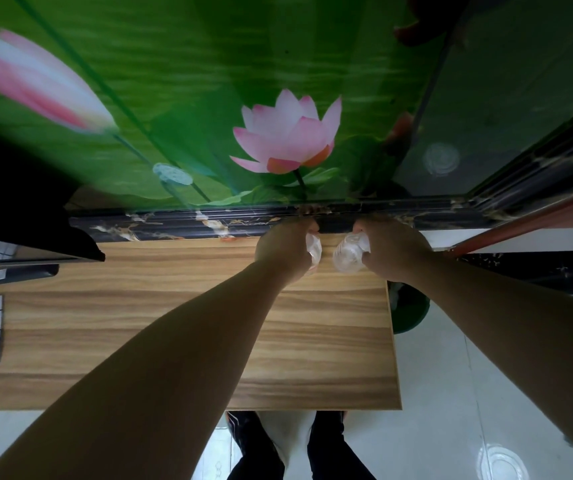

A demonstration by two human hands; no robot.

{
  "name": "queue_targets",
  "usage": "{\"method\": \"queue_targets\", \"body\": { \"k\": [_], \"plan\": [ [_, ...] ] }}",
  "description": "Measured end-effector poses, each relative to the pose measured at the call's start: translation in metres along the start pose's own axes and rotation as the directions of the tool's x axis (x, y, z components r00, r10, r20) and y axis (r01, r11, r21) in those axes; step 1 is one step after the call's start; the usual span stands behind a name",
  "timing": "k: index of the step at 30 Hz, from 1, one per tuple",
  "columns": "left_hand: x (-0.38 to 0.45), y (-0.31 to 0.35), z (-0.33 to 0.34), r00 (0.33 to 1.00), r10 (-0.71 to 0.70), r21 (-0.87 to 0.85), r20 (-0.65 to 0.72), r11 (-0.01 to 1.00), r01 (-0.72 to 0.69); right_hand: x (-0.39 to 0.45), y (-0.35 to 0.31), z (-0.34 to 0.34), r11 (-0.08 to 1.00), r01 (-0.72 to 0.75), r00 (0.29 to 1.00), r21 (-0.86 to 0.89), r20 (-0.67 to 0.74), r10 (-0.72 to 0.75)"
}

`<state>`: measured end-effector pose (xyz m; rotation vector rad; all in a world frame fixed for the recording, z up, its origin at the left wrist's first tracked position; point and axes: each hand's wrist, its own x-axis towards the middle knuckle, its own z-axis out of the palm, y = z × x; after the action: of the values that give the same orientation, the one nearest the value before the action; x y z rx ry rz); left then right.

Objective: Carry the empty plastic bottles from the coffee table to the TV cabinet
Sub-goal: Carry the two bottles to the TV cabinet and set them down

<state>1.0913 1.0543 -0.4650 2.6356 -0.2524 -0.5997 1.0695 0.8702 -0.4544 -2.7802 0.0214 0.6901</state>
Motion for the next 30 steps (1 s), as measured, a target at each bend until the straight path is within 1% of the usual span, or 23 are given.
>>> {"method": "queue_targets", "body": {
  "k": [6,9,11,15,20,23,26,30],
  "plan": [
    [-0.014,-0.008,-0.009,1.000,0.015,-0.006,-0.025,1.000,-0.015,-0.022,-0.013,-0.014,1.000,-0.013,0.999,-0.004,-0.044,0.013],
    [-0.025,-0.008,-0.025,0.999,0.016,0.000,-0.045,1.000,-0.016,-0.038,-0.022,-0.027,1.000,-0.015,0.997,-0.007,-0.073,0.015],
    [-0.036,-0.005,-0.039,0.999,0.036,0.028,-0.031,0.999,-0.035,-0.051,-0.031,-0.038,1.000,-0.028,0.996,0.001,-0.086,0.028],
    [-0.065,0.004,-0.076,0.996,0.085,0.093,0.009,0.992,-0.085,-0.080,-0.053,-0.071,1.000,-0.026,0.995,0.012,-0.099,0.028],
    [-0.105,0.019,-0.132,0.987,0.158,0.111,-0.040,0.982,-0.153,-0.124,-0.084,-0.116,0.999,-0.015,0.984,0.051,-0.177,0.024],
    [-0.132,0.030,-0.166,0.977,0.200,0.104,-0.072,0.976,-0.192,-0.156,-0.102,-0.143,0.997,-0.027,0.964,0.069,-0.263,0.044],
    [-0.158,0.040,-0.199,0.972,0.215,0.111,-0.101,0.973,-0.203,-0.187,-0.117,-0.167,0.994,-0.049,0.940,0.095,-0.332,0.078],
    [-0.188,0.046,-0.232,0.971,0.190,0.171,-0.148,0.971,-0.164,-0.211,-0.131,-0.192,0.998,-0.030,0.928,0.059,-0.369,0.050]
  ]
}}
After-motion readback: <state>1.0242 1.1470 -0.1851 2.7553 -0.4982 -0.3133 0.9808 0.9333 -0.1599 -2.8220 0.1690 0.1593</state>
